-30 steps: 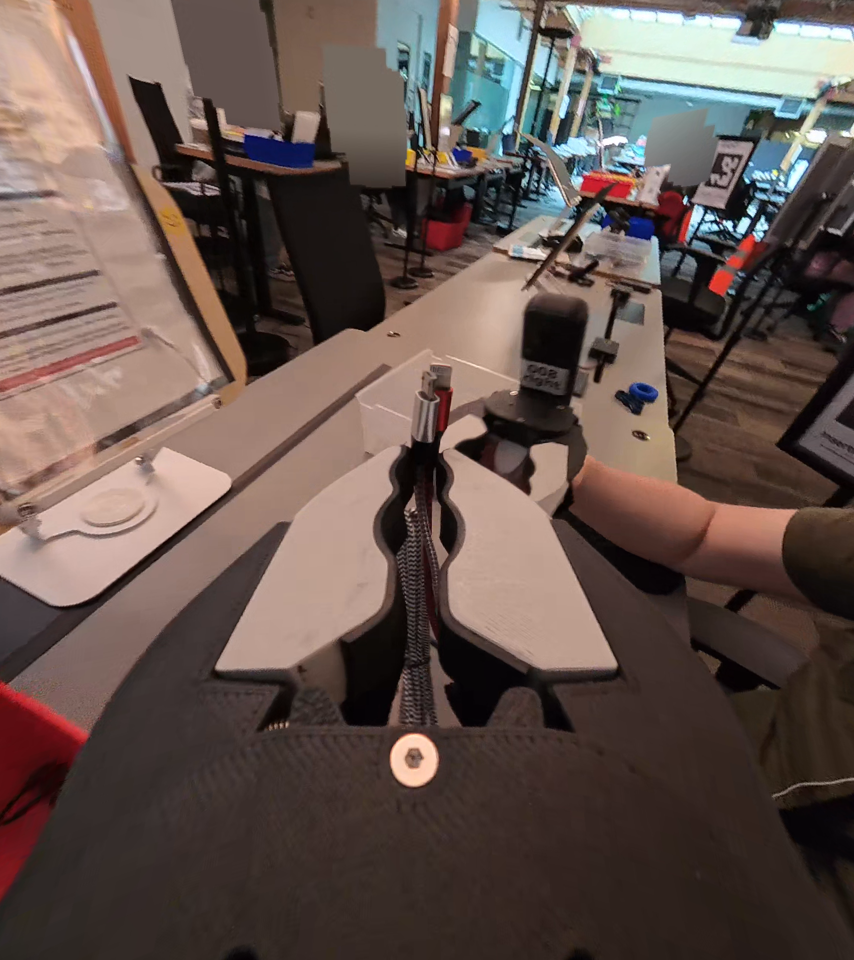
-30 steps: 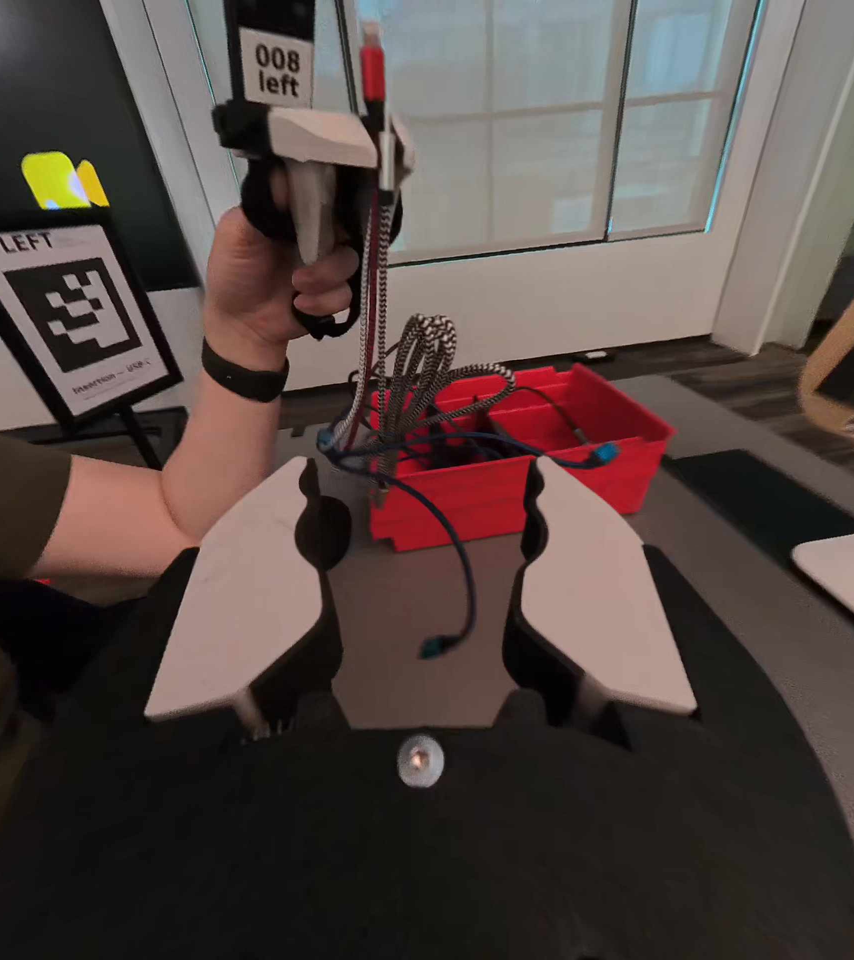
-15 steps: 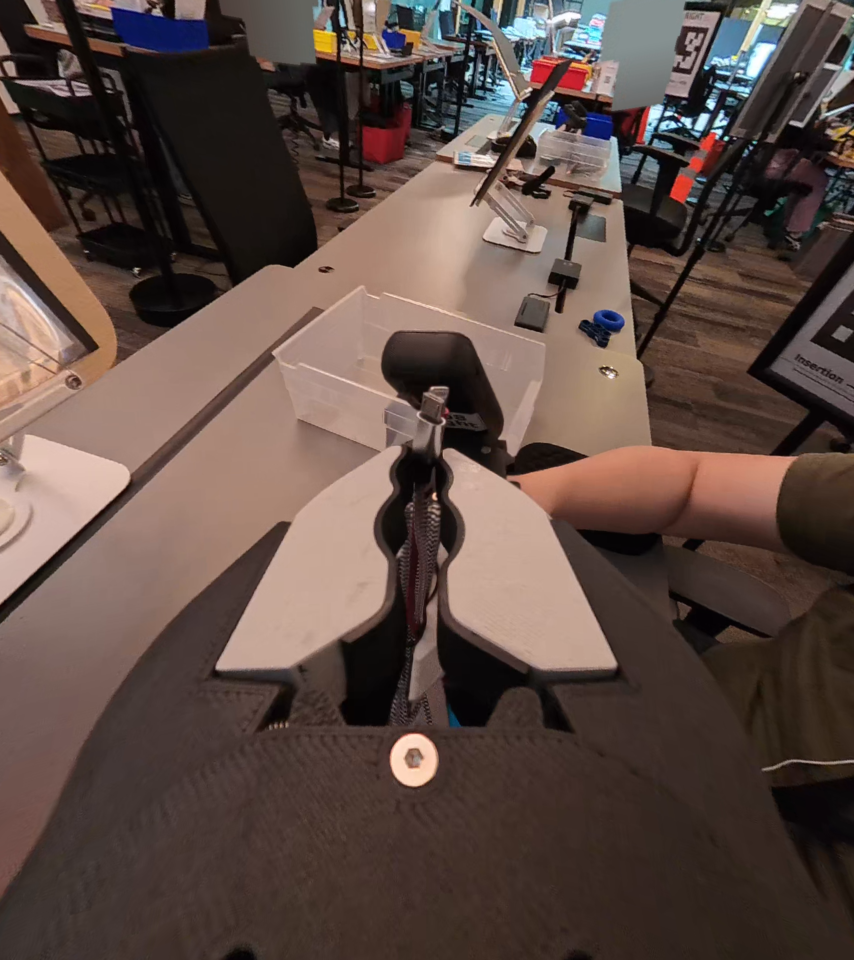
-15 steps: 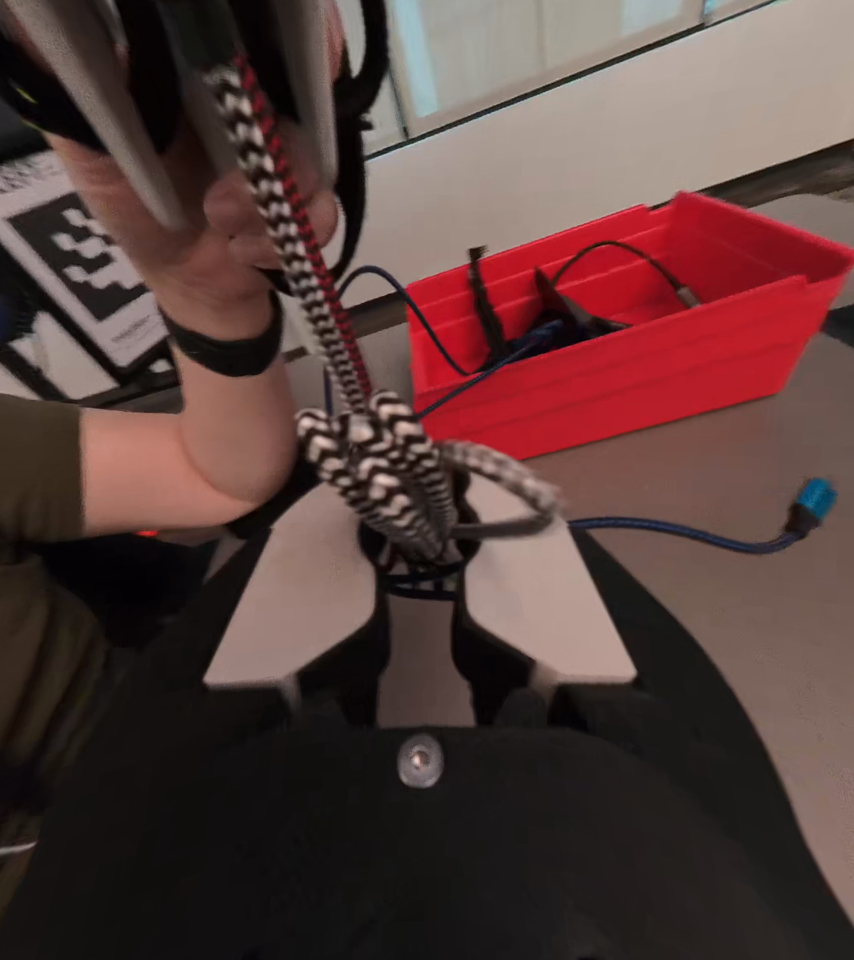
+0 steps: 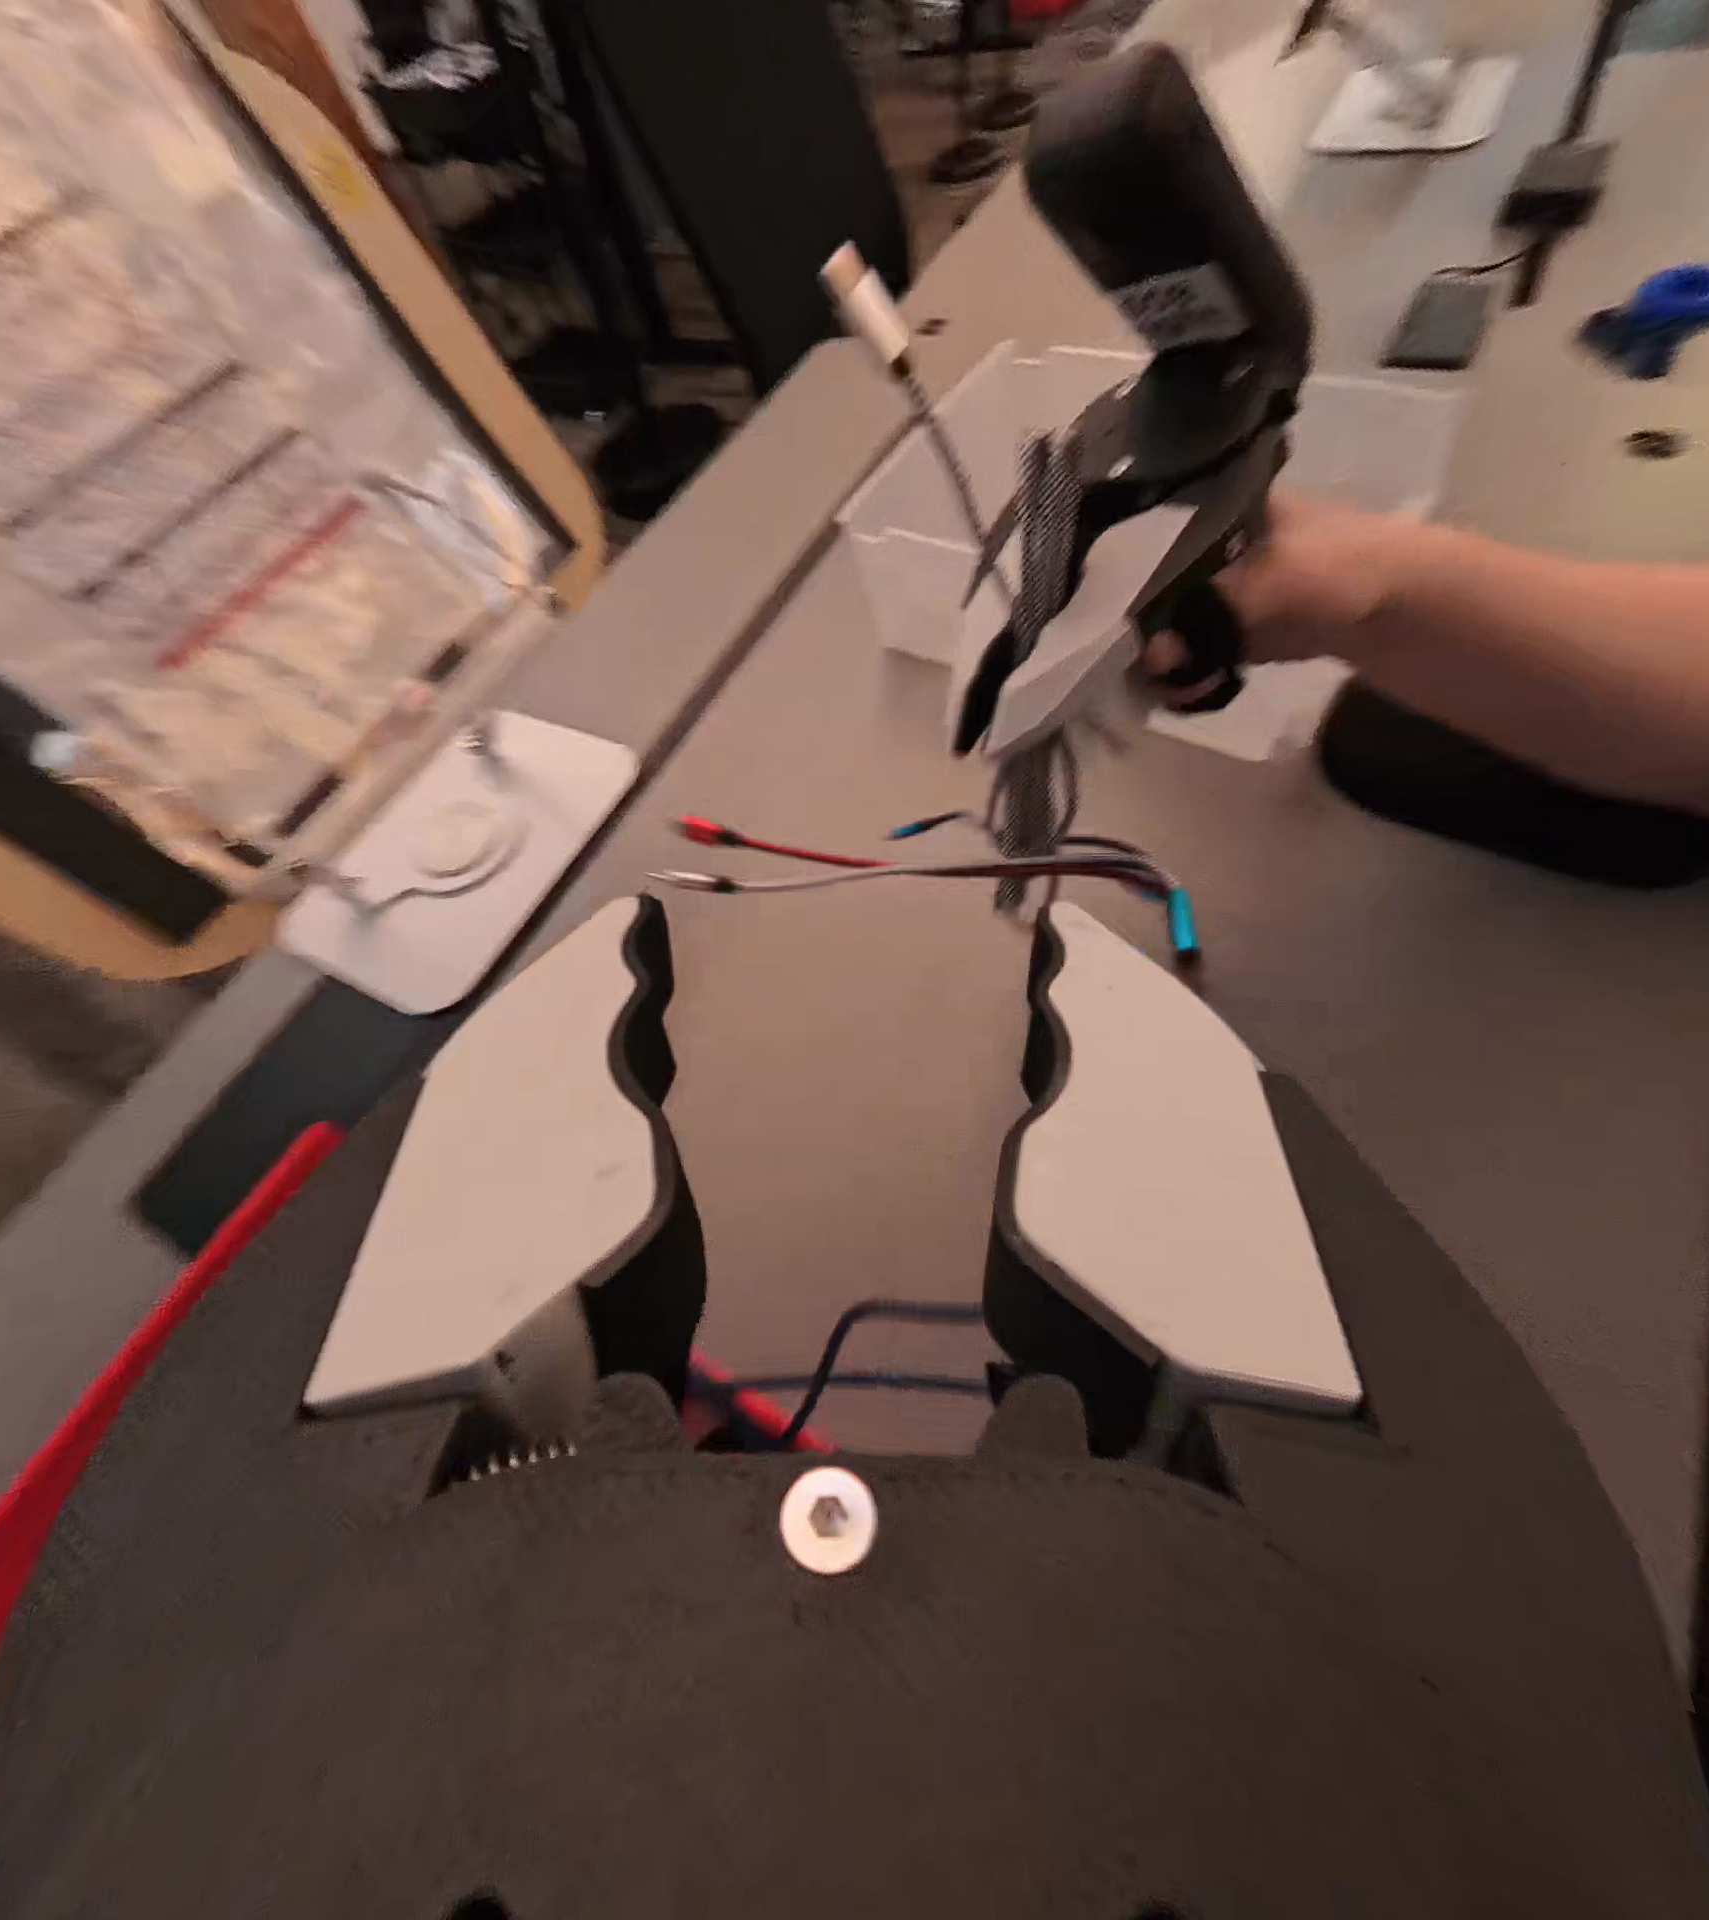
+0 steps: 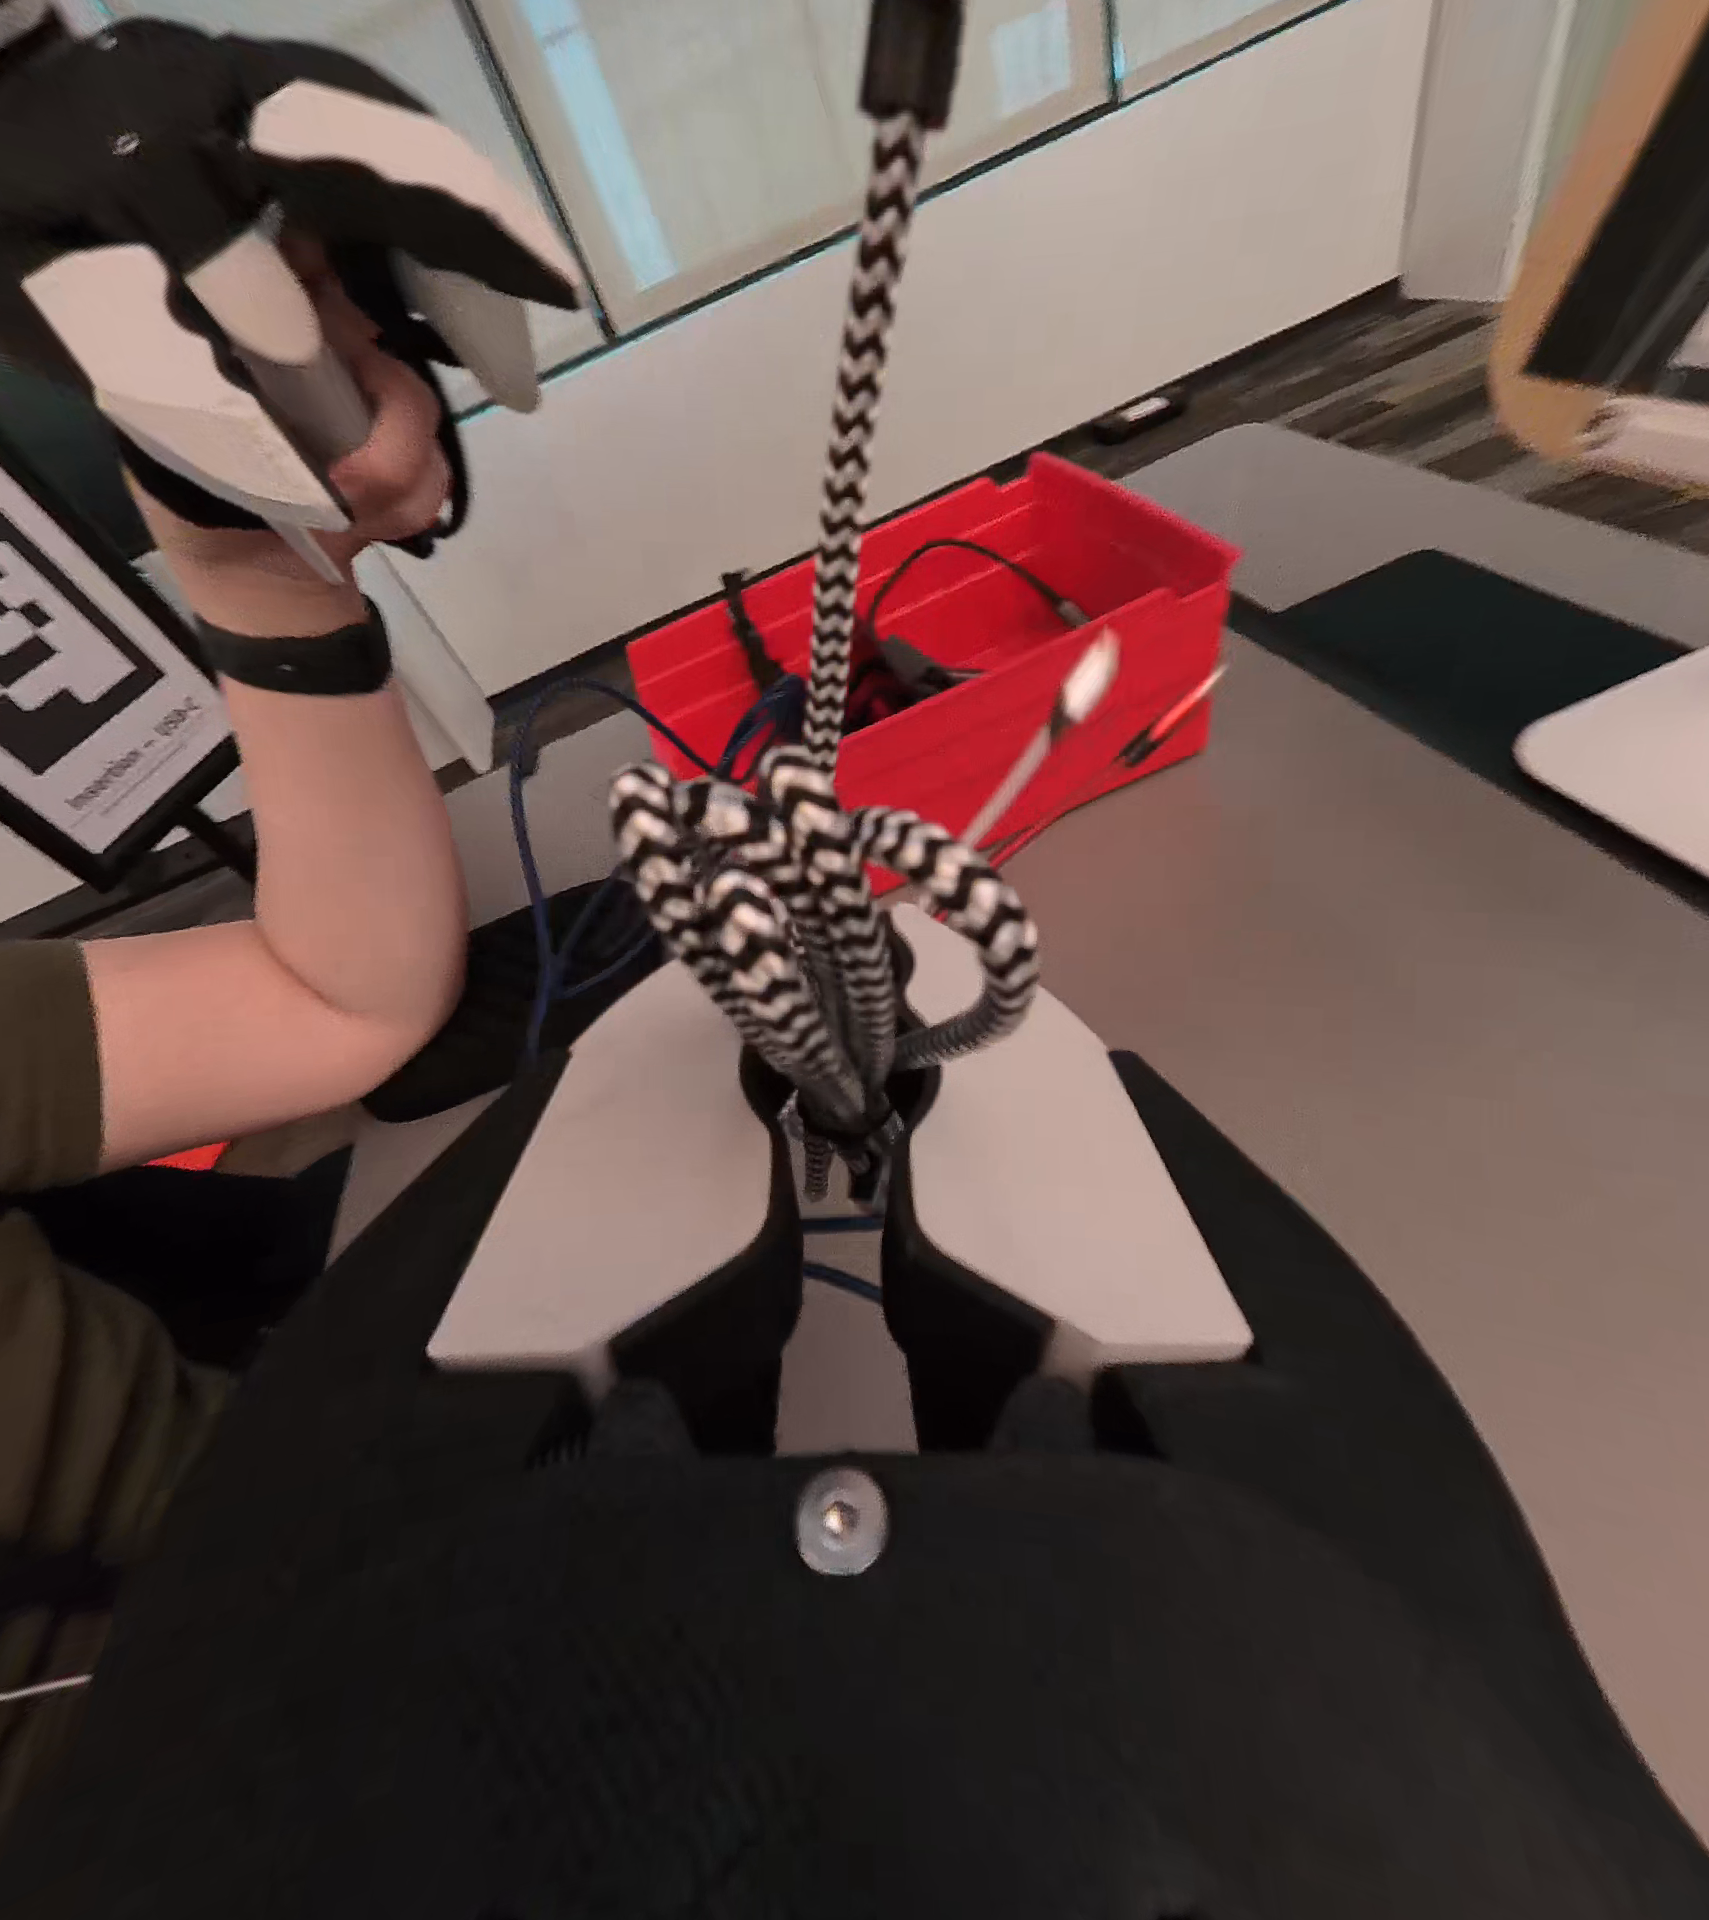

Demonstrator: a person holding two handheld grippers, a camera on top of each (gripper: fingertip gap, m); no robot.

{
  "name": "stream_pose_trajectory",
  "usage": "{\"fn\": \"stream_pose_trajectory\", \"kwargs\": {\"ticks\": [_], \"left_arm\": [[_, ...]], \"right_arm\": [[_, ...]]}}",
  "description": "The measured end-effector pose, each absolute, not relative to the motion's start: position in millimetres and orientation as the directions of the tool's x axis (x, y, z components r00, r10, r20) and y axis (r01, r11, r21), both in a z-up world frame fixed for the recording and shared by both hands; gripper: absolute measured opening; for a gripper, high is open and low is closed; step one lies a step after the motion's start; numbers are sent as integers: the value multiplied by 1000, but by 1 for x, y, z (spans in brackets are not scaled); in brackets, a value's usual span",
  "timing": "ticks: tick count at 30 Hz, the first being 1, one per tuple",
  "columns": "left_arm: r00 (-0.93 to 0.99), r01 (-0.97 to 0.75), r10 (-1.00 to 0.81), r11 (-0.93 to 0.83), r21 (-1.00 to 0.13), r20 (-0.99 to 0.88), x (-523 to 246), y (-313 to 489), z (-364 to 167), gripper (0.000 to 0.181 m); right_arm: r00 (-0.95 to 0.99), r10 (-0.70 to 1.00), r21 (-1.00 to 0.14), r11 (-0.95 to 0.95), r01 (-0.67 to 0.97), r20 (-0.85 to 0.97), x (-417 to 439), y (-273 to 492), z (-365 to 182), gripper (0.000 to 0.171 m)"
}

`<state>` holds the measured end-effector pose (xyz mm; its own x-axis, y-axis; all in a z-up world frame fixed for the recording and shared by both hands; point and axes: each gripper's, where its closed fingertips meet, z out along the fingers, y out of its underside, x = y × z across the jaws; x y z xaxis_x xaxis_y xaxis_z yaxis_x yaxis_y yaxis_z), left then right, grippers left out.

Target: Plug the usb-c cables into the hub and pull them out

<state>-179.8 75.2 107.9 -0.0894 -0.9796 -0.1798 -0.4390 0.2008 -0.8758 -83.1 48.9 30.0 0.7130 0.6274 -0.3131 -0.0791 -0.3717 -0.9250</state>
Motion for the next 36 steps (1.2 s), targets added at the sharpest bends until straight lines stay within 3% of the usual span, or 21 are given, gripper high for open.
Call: {"fn": "stream_pose_trajectory", "kwargs": {"ticks": [2,5,8,12,16,20,23,26,29,36], "left_arm": [[-13,-466,-967,231,-854,-255,-199,92,104,62],[52,-652,-970,149,-744,-239,-237,118,70,59],[130,-788,-989,-63,-612,-66,-273,131,28,58],[283,-821,-935,-351,-450,213,-290,149,-11,59],[422,-811,-843,-515,-277,333,-300,172,-49,61],[404,-826,-802,-526,-201,440,-291,172,-70,65],[404,-846,-791,-514,-141,459,-291,172,-85,67],[431,-856,-792,-511,-82,433,-298,177,-98,62],[436,-849,-785,-521,-89,440,-295,180,-99,59],[452,-866,-818,-498,-44,357,-296,186,-108,41]], "right_arm": [[742,603,-927,-368,-69,-294,-68,48,33,12],[759,582,-928,-365,-77,-292,-53,45,39,12],[764,576,-922,-383,-63,-291,-46,43,37,12],[791,543,-877,-479,14,-284,-46,47,9,12],[822,456,-728,-681,76,-341,-48,46,-43,12],[836,341,-509,-856,88,-429,-49,36,-98,12],[833,278,-422,-905,59,-479,-51,33,-117,13],[882,249,-339,-934,110,-400,-43,27,-138,14],[930,236,-294,-944,150,-282,-30,26,-155,14],[923,228,-249,-956,153,-310,-29,22,-154,27]]}}
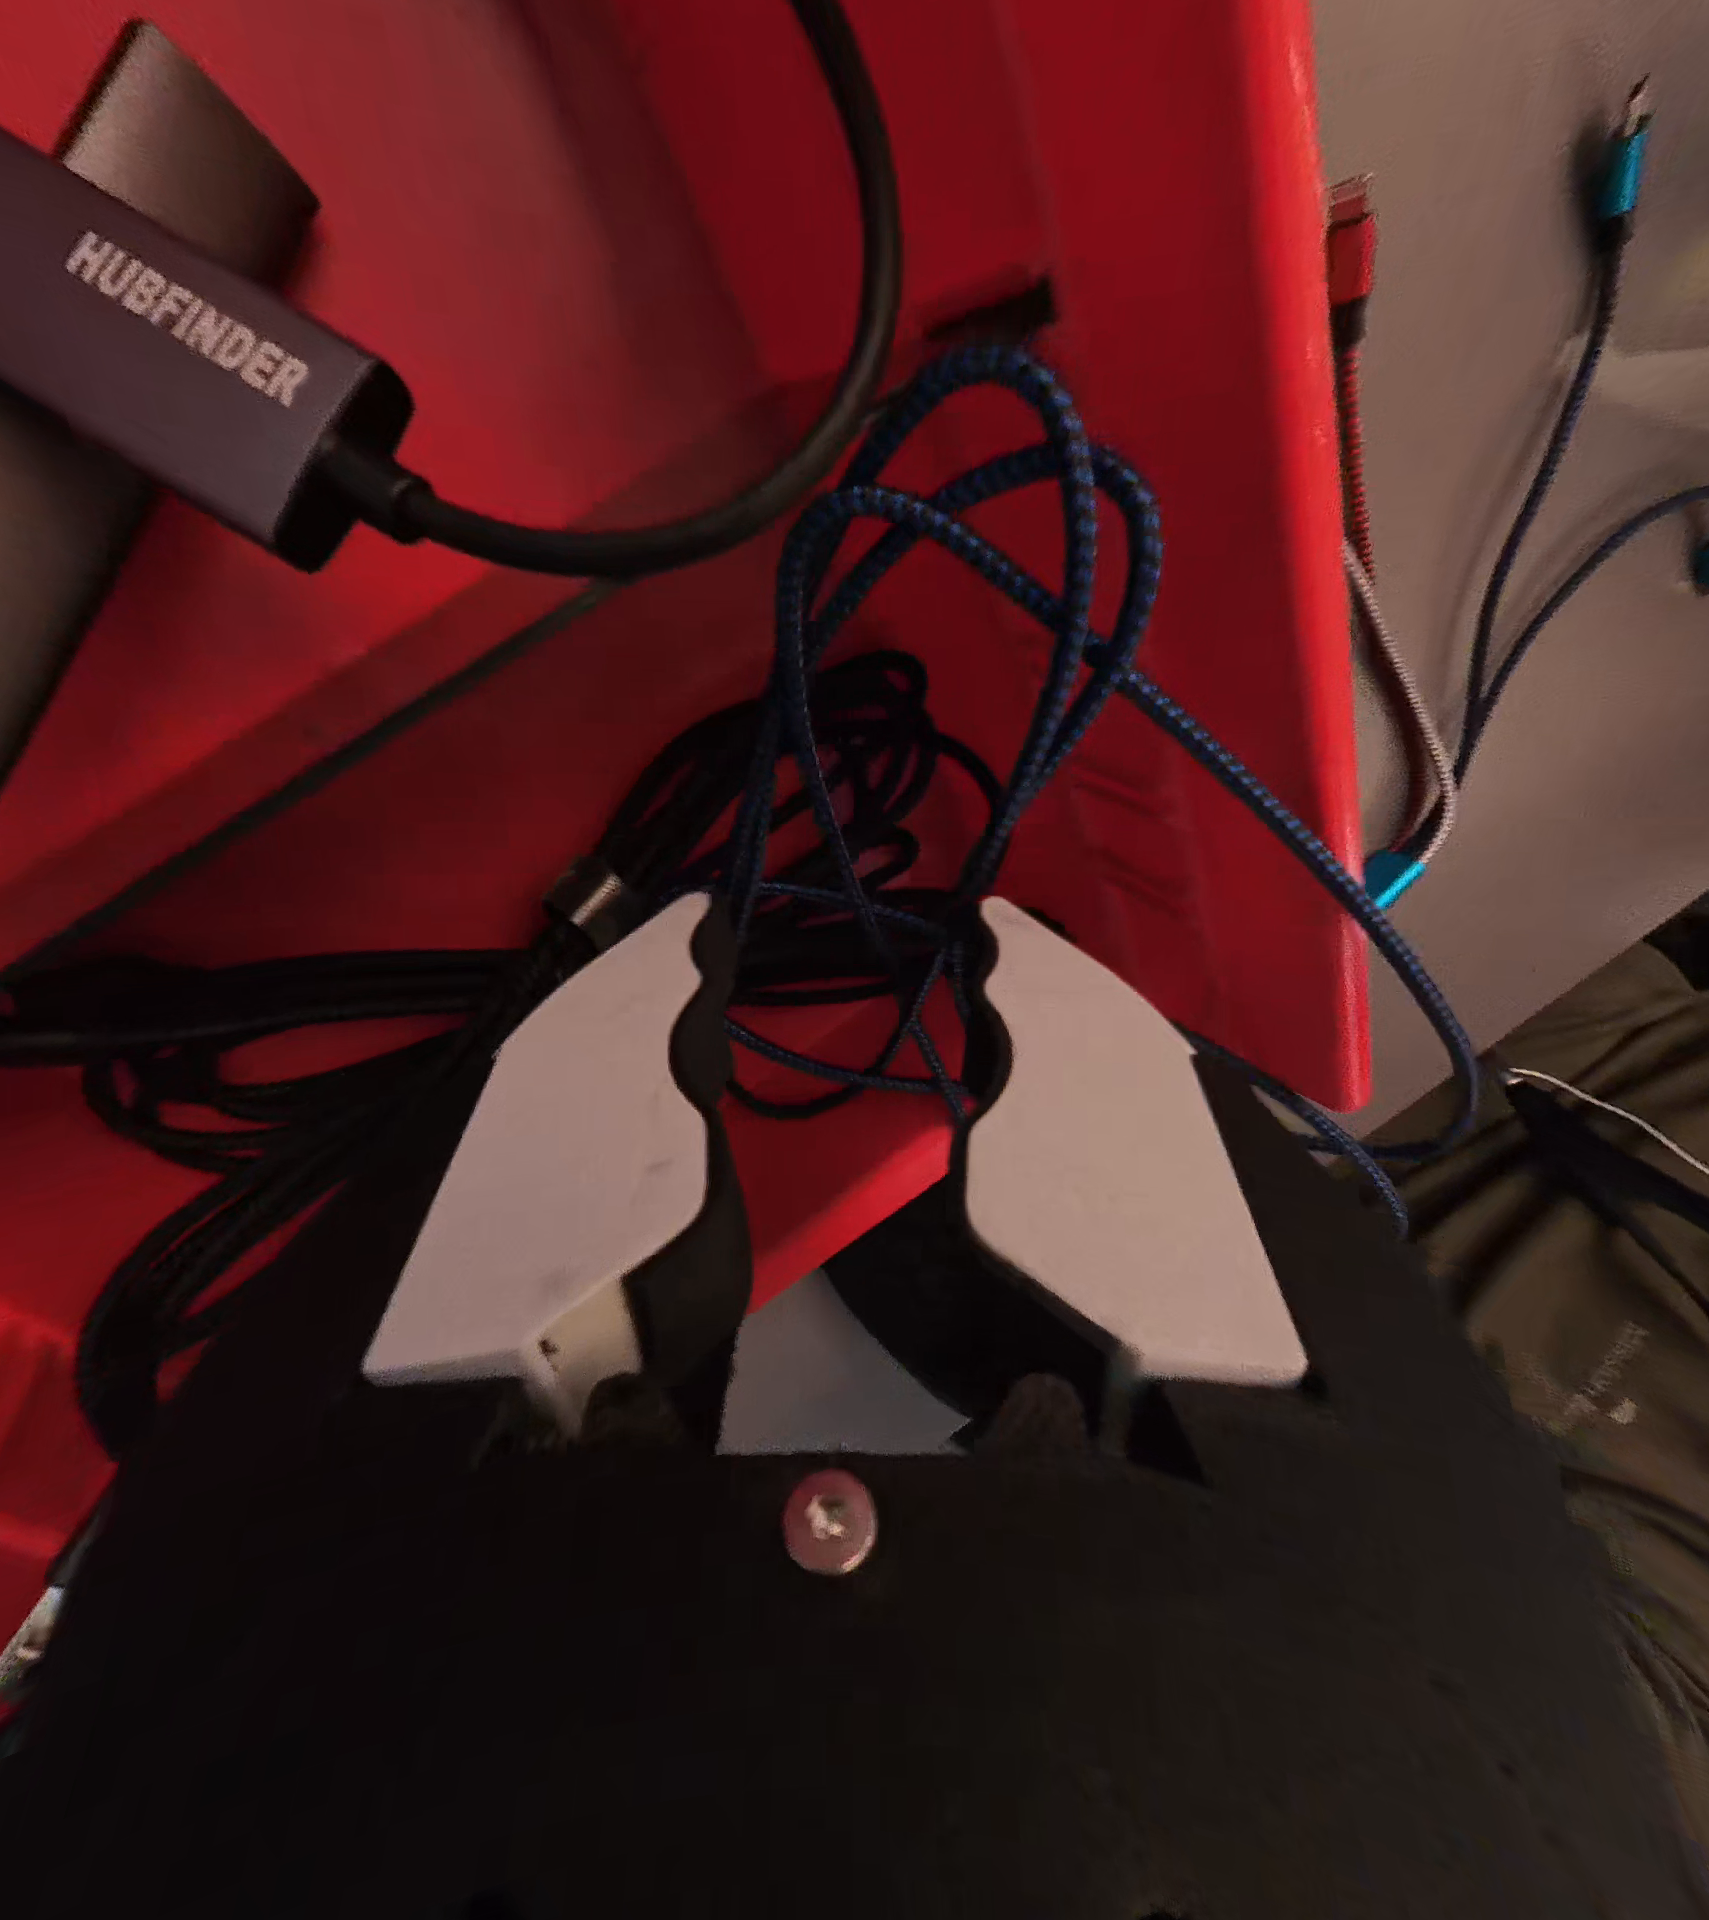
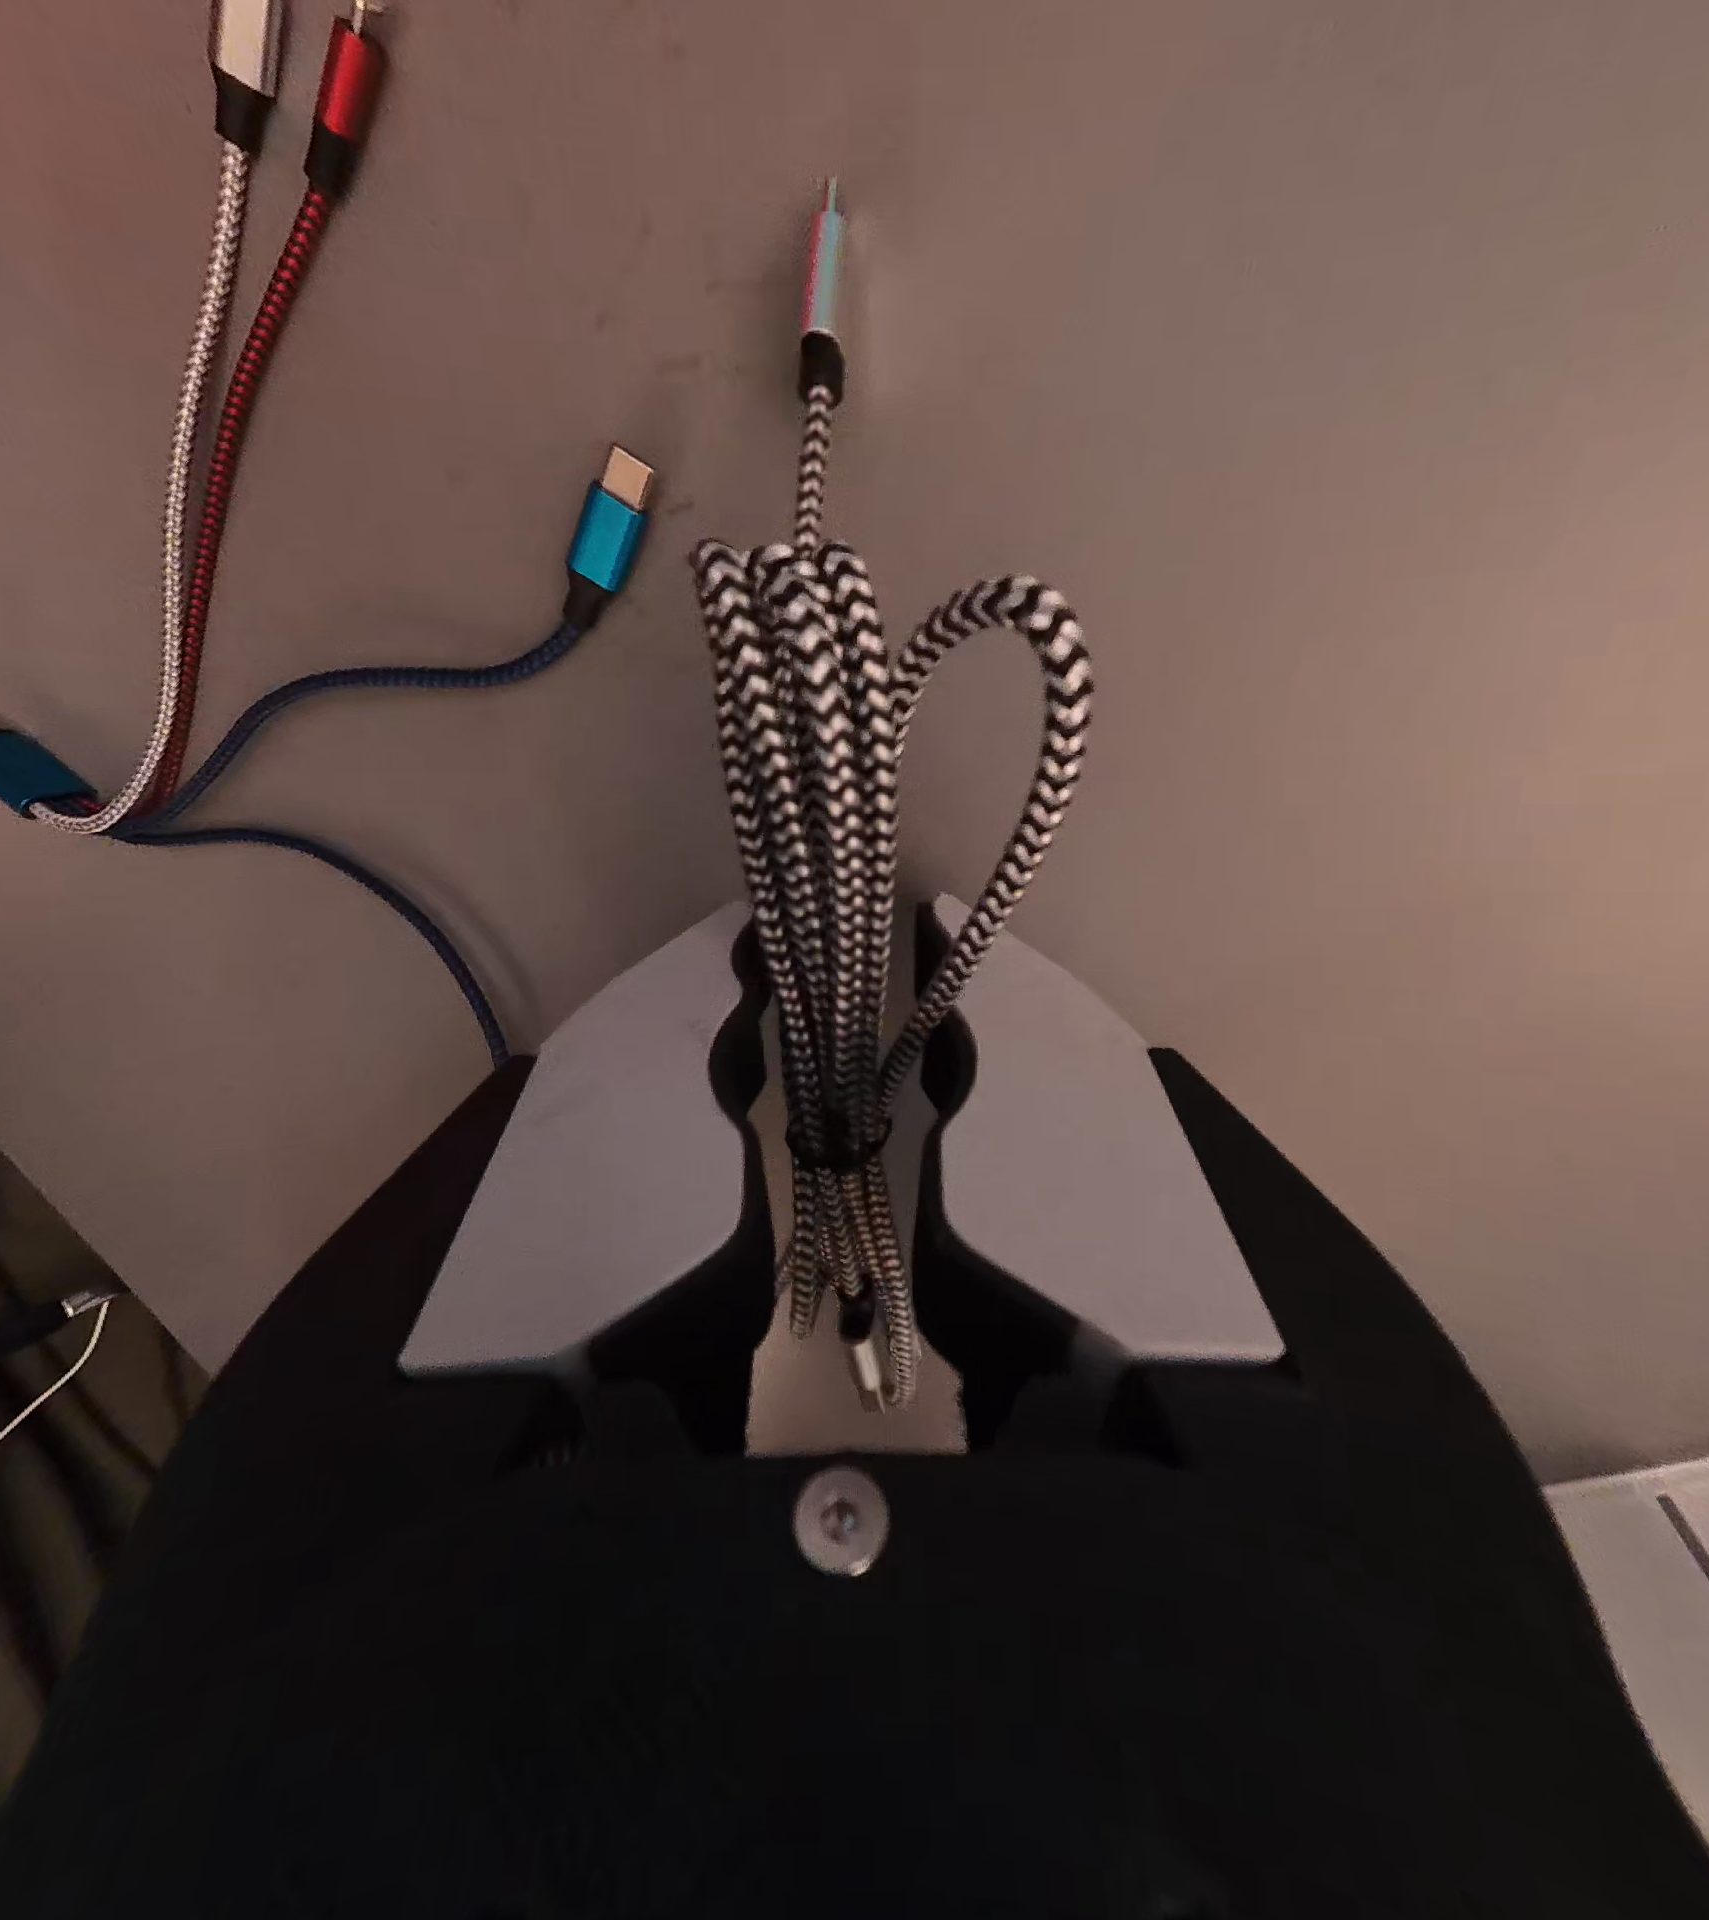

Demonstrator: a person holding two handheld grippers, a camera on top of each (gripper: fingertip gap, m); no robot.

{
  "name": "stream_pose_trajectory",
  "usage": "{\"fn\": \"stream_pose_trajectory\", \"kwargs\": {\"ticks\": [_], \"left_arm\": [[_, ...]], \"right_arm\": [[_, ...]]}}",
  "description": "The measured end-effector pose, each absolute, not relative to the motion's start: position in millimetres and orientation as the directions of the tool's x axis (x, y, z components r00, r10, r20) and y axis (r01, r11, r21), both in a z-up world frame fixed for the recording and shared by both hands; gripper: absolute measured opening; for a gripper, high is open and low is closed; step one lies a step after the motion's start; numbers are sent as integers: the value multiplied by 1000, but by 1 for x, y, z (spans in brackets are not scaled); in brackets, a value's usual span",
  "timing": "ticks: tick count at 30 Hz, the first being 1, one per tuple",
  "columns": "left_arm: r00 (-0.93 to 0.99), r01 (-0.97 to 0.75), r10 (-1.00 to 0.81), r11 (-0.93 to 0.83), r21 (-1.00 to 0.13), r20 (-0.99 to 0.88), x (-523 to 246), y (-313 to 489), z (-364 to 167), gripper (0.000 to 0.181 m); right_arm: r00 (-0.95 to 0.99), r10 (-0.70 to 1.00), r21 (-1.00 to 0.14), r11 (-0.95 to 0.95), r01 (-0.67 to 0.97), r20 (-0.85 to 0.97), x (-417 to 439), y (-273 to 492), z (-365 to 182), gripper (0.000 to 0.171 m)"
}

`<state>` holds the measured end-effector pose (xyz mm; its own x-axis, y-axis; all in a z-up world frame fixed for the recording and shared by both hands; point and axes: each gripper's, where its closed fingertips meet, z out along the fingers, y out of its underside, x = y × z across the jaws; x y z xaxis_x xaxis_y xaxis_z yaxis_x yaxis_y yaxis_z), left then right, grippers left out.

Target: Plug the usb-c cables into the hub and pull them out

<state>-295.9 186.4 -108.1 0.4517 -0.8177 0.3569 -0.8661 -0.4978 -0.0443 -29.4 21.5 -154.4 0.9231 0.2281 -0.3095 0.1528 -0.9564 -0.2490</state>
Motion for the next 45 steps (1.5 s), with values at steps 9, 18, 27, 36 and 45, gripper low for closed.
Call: {"fn": "stream_pose_trajectory", "kwargs": {"ticks": [9,18,27,36,45], "left_arm": [[417,-891,-875,-447,-82,244,-297,185,-88,4],[418,-787,-908,-383,-483,39,-281,184,8,2],[-31,-537,-996,88,-839,-85,-228,41,119,2],[-217,-623,-975,173,-763,-44,-165,-9,77,2],[-271,-644,-961,132,-753,64,-132,-12,52,2]], "right_arm": [[927,236,-292,-945,149,-290,-23,24,-141,29],[928,267,-380,-912,156,-261,-21,31,-118,29],[852,461,-608,-759,233,-249,-54,46,-74,36],[336,899,-960,-268,-83,-281,-156,-6,73,82],[375,859,-937,-321,-136,-349,-165,11,62,79]]}}
